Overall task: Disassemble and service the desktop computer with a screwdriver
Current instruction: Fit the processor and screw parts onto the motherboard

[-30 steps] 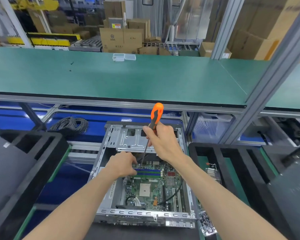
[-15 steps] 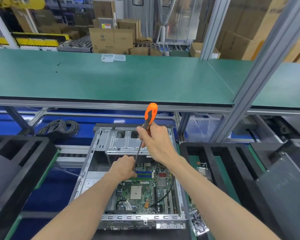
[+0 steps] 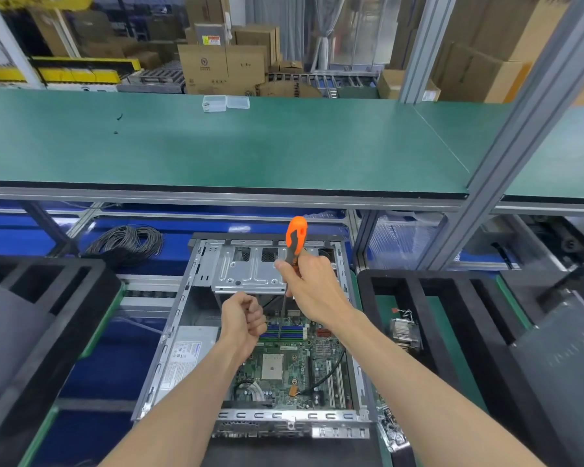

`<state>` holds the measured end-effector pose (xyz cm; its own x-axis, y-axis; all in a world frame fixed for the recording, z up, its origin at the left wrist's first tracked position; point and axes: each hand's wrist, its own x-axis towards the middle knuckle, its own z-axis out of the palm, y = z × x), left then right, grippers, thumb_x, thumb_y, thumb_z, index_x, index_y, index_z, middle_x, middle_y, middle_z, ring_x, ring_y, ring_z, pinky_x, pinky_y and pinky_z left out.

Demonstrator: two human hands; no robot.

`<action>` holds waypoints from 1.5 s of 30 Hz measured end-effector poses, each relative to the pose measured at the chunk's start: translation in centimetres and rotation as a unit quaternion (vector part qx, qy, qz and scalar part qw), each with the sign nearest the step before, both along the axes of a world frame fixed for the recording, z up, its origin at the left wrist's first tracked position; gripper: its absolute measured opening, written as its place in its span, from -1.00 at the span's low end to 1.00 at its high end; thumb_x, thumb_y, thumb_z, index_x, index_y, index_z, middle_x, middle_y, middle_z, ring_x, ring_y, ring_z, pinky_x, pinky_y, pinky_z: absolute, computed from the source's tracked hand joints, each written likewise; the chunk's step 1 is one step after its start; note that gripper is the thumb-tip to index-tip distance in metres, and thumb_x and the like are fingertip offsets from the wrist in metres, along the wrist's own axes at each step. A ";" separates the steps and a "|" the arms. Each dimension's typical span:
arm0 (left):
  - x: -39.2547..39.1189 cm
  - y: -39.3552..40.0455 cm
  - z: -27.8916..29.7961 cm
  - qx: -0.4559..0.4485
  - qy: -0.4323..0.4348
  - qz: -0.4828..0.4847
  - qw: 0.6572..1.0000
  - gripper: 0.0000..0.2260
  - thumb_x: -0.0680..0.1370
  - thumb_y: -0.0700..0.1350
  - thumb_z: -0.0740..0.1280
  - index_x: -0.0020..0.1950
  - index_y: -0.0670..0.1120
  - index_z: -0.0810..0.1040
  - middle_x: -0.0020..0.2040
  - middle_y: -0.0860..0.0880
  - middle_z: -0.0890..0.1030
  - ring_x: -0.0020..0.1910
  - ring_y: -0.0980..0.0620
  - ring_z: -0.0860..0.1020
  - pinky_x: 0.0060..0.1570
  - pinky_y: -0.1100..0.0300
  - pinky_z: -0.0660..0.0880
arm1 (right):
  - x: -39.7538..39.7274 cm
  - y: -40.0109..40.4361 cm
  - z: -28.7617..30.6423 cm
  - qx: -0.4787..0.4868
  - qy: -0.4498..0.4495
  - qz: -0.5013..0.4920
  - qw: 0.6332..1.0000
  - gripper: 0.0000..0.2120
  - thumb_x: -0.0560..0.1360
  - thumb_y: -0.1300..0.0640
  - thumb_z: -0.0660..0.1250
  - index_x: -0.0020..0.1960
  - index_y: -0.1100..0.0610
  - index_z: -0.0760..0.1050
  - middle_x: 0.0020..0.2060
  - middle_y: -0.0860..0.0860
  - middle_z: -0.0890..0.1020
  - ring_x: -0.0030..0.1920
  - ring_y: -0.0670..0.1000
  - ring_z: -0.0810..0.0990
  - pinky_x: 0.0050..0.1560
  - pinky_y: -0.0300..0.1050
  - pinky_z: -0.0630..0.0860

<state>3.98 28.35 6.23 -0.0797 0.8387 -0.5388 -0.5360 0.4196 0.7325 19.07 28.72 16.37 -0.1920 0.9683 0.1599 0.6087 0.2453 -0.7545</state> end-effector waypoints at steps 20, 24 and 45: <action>0.1 -0.9 -3.7 -0.075 0.512 -0.180 0.837 -0.87 0.48 -0.27 0.27 -0.28 -0.15 0.50 -0.38 -0.07 0.49 -0.45 0.02 0.38 -0.50 0.30 0.26 | 0.3 0.0 -1.2 -0.034 0.026 -0.013 0.999 -0.65 0.67 -0.04 0.18 -0.13 0.20 0.43 -0.37 0.19 0.62 -0.35 0.20 0.57 -0.21 0.18 0.54; -0.1 -1.2 -3.5 -0.055 0.582 -0.262 0.768 -0.82 0.46 -0.28 0.39 -0.01 -0.11 0.72 -0.06 -0.12 0.68 -0.20 0.00 0.56 -0.26 0.24 0.48 | 0.6 -0.1 -0.2 -0.026 0.028 -0.012 0.999 -0.64 0.67 -0.04 0.18 -0.13 0.22 0.45 -0.37 0.21 0.62 -0.33 0.20 0.58 -0.18 0.19 0.55; 0.7 -0.8 -3.2 -0.028 0.544 -0.224 0.808 -0.70 0.54 -0.17 0.37 -0.38 -0.12 0.40 -0.40 -0.07 0.46 -0.41 -0.03 0.42 -0.39 0.17 0.32 | 0.3 0.4 2.2 0.018 0.030 -0.011 0.999 -0.71 0.67 -0.03 0.19 -0.13 0.14 0.41 -0.31 0.16 0.62 -0.31 0.14 0.60 -0.19 0.13 0.55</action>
<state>4.63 27.50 2.99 -0.2264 0.8918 -0.3916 0.6280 0.4410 0.6412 19.38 29.07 18.62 -0.1593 0.9655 0.2059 0.5679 0.2603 -0.7809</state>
